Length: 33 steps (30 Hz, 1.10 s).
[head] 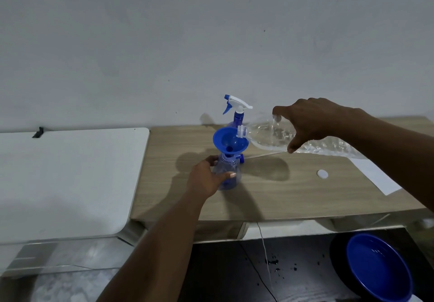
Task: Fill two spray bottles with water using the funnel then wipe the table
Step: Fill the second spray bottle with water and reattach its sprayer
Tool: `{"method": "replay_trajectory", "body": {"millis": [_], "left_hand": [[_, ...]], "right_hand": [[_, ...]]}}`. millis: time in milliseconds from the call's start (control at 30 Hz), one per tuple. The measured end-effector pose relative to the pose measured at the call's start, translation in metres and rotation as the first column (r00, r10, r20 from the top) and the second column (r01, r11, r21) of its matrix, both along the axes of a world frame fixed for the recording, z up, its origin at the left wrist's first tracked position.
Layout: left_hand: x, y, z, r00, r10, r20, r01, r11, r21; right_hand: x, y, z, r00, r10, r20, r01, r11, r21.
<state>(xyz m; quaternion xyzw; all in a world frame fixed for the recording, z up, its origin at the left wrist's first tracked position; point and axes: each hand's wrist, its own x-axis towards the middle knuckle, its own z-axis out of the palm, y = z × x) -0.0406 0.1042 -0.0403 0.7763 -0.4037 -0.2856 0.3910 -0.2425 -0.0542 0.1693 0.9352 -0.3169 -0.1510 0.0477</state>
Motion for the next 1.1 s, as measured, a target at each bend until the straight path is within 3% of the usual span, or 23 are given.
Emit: {"method": "replay_trajectory", "body": {"millis": [1100], "left_hand": [[0.0003,0.0005,0.0000,1.000,-0.006,-0.010,0.006,1.000,-0.003]], "right_hand": [[0.0026,0.0005,0.0075,0.997,0.028,-0.071,-0.034,0.996,-0.079]]}}
